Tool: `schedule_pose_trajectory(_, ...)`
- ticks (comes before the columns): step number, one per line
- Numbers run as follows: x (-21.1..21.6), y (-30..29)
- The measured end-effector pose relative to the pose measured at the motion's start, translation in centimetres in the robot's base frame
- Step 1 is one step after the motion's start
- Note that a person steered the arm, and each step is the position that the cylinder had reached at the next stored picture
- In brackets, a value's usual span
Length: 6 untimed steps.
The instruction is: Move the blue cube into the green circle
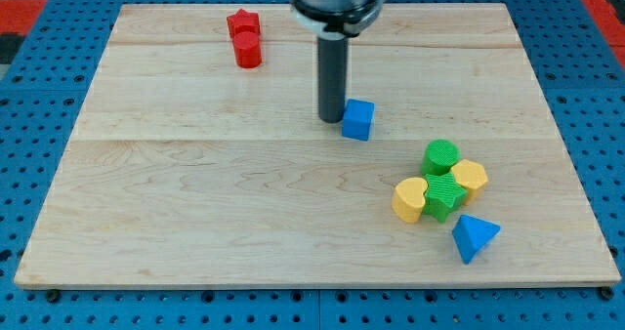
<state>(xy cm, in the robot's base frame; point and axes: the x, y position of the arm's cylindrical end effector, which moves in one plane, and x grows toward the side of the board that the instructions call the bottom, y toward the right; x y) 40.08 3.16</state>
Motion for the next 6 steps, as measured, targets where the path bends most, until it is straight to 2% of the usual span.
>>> schedule_pose_trajectory(1,-2.1,3.1)
schedule_pose_trajectory(4,6.4,1.5)
schedule_pose_trajectory(6,6.4,5.5)
